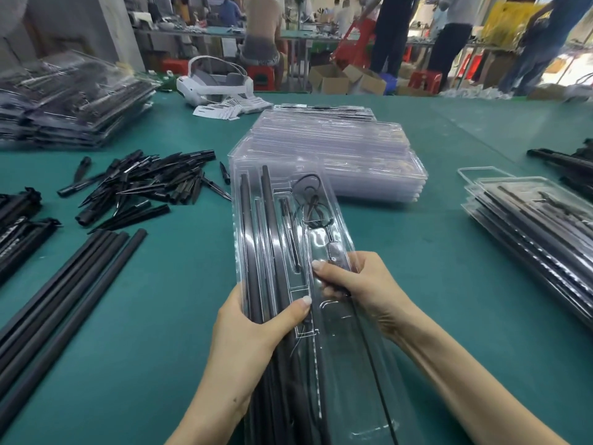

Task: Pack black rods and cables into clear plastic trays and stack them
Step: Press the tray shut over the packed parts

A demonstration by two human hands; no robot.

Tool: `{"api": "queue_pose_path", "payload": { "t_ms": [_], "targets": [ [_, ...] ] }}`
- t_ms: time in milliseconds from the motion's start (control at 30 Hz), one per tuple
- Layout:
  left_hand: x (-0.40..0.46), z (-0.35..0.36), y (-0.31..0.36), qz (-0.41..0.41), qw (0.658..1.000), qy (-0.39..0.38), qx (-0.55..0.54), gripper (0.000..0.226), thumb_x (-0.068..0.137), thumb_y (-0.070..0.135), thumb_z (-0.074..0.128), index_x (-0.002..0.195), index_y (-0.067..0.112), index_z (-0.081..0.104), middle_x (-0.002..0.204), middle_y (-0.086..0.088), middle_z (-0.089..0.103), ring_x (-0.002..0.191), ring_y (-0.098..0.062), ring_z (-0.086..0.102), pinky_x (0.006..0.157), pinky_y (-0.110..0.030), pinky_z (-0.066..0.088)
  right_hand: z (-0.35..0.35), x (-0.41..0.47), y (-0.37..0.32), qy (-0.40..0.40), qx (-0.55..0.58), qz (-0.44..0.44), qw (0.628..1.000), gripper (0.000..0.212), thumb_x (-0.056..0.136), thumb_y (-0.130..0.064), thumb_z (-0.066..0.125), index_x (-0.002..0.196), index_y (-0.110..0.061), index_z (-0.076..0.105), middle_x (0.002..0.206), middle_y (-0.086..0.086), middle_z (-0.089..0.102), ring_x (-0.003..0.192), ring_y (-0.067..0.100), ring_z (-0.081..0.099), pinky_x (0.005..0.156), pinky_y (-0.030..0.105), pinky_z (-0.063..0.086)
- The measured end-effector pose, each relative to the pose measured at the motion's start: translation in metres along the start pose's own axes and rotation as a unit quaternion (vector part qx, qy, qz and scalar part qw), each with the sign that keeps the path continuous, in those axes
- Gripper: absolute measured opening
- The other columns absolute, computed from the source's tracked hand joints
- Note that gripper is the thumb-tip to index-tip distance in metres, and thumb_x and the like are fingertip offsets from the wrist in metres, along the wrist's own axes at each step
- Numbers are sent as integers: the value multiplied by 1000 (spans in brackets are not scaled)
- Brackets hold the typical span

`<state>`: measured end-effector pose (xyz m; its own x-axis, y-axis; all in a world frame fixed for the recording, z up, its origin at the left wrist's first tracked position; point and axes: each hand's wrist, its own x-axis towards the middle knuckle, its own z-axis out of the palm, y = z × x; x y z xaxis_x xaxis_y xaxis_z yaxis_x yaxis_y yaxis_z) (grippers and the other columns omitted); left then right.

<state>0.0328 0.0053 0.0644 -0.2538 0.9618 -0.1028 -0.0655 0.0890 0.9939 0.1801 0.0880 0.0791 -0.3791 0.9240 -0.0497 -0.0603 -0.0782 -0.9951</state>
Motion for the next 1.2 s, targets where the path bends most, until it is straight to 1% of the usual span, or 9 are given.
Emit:
{"api": "queue_pose_path", "payload": {
  "t_ms": [167, 400, 500, 600, 767, 867, 967, 1067, 1200],
  "targets": [
    [2, -2, 4, -3, 1000, -14, -12, 58, 53, 39, 82, 107, 23, 66, 98, 7, 74, 92, -10, 70, 82, -33, 50, -1, -2, -2, 15, 31, 20, 999, 27, 86, -5, 65, 60, -5, 57, 49, -1, 56, 40, 4, 49, 44, 11, 39],
    [2, -7, 3, -30, 999, -31, -8, 60, 56, 39, 90, 108, 23, 65, 100, 5, 74, 95, -13, 70, 89, -40, 50, -6, -1, 0, -25, 37, 65, 997, 17, 85, -7, 66, 69, -2, 66, 55, 0, 64, 46, 3, 57, 46, 10, 42],
    [1, -8, 4, -28, 999, -39, -2, 57, 55, 39, 86, 107, 24, 66, 98, 6, 74, 92, -11, 70, 84, -36, 51, -8, -1, 0, -53, 37, 93, 994, 12, 80, -11, 68, 72, -4, 62, 60, 1, 61, 51, 6, 56, 52, 13, 46],
    [1, -8, 4, -31, 999, -36, 3, 53, 55, 37, 82, 103, 22, 66, 94, 5, 75, 88, -12, 71, 81, -38, 53, -8, 1, 4, -50, 33, 104, 993, 11, 81, -10, 67, 79, -2, 61, 68, 7, 56, 56, 9, 56, 60, 18, 48],
    [-2, -6, 3, -4, 1000, -11, 26, 54, 55, 38, 82, 105, 24, 65, 97, 9, 74, 91, -9, 70, 84, -34, 52, -2, -2, 3, -18, 37, 68, 997, 18, 84, 0, 63, 68, -6, 59, 58, 1, 57, 45, 7, 53, 47, 14, 43],
    [-4, -6, 3, 11, 999, 2, 41, 58, 53, 43, 86, 104, 27, 65, 97, 13, 73, 90, -5, 69, 81, -31, 51, 0, -4, 1, -15, 57, 49, 997, 21, 84, 4, 62, 66, -6, 58, 55, 1, 56, 41, 7, 50, 43, 14, 40],
    [-3, -7, 5, 15, 999, -7, 41, 56, 53, 43, 84, 103, 25, 66, 94, 11, 74, 88, -6, 70, 77, -28, 50, 0, -5, 2, -6, 46, 32, 998, 26, 84, 5, 62, 61, -7, 58, 51, 0, 54, 41, 7, 50, 45, 14, 40],
    [-2, -6, 4, 13, 999, -17, 35, 54, 53, 42, 80, 102, 22, 66, 93, 10, 74, 87, -7, 70, 77, -29, 50, -2, -4, 5, 10, 54, 38, 998, 22, 83, 3, 63, 63, -6, 61, 53, 1, 58, 44, 8, 53, 47, 15, 42],
    [1, -7, 6, 13, 999, -25, 36, 53, 57, 40, 88, 102, 23, 66, 95, 8, 74, 89, -9, 70, 80, -31, 50, -3, -3, 2, -27, 92, 76, 993, 18, 82, -6, 63, 65, -10, 65, 58, -1, 62, 47, 6, 54, 51, 14, 45]
  ]
}}
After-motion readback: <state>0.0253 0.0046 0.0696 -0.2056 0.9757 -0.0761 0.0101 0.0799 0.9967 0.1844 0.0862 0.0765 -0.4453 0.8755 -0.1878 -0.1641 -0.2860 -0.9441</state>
